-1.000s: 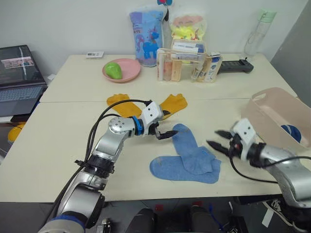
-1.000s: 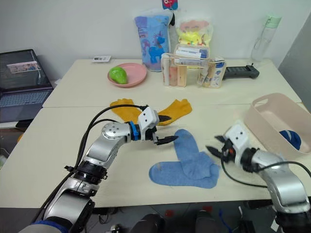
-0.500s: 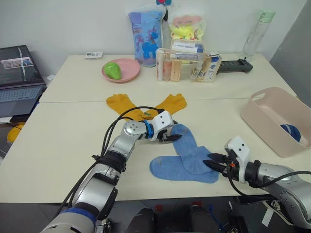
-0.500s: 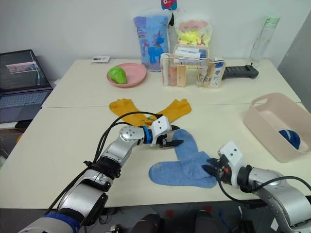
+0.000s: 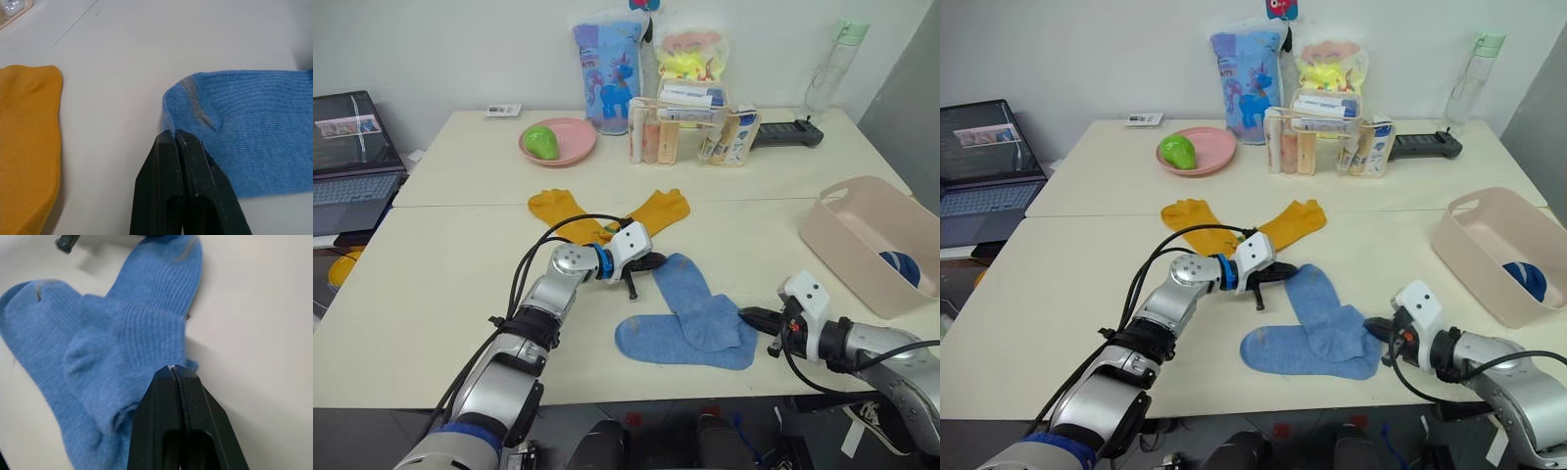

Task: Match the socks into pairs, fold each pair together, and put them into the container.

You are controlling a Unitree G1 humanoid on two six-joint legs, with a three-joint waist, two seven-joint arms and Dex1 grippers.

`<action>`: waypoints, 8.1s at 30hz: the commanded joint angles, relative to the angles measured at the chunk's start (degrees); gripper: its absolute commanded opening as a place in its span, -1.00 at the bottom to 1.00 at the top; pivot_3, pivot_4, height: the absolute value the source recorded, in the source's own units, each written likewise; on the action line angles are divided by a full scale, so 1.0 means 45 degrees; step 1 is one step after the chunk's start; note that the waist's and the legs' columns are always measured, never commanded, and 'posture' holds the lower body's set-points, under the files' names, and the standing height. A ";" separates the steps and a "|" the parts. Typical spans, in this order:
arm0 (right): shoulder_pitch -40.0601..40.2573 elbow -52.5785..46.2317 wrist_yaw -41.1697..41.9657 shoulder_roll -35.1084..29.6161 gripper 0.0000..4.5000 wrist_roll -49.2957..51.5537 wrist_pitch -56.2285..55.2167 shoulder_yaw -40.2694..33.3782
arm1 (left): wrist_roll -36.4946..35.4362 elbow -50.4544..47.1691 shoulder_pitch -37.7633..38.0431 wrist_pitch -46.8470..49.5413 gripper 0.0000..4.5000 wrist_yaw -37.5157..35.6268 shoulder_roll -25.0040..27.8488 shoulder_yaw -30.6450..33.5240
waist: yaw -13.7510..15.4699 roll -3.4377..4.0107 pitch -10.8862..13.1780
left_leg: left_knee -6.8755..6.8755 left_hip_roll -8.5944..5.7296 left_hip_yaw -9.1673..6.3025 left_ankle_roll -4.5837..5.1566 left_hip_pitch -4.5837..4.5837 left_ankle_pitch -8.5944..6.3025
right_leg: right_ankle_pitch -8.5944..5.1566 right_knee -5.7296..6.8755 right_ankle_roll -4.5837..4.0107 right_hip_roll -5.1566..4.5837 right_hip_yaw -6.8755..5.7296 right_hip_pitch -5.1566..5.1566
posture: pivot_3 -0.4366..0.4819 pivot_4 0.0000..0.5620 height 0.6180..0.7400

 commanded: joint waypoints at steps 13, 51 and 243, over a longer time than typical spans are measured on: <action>-0.0253 -0.0225 -0.0193 0.0084 -0.14 0.0410 0.0272 0.0580 | -0.0290 -0.1028 0.0026 0.0599 -1.00 -0.0071 0.0003 0.0201 | -0.0007 0.0000 0.0000 | -0.0001 0.0002 0.0001 0.0000 0.0000 0.0000 | 0.0000 0.0001 0.0000 -0.0001 0.0001 -0.0001 | -0.05 -0.47 1.00; -0.5638 0.5778 0.0098 -0.0066 -0.98 -0.5078 -0.4430 0.4263 | -0.1887 -0.9161 0.5691 0.5580 -1.00 0.2826 0.1617 0.1752 | -0.0003 0.0014 -0.0007 | -0.0009 0.0007 0.0006 -0.0005 0.0006 -0.0001 | 0.0001 0.0006 -0.0004 -0.0016 0.0007 -0.0021 | -0.05 -0.47 1.00; 0.0509 0.3352 0.2299 -0.2086 -0.99 -0.4400 -0.8168 0.3377 | -0.2035 -0.7198 0.6234 0.0856 -1.00 -0.2049 0.3550 -0.0618 | 0.0210 0.0025 -0.0001 | -0.0028 0.0015 -0.0010 -0.0001 0.0043 -0.0013 | 0.0000 -0.0041 -0.0005 -0.0006 -0.0009 0.0033 | -0.05 -0.47 1.00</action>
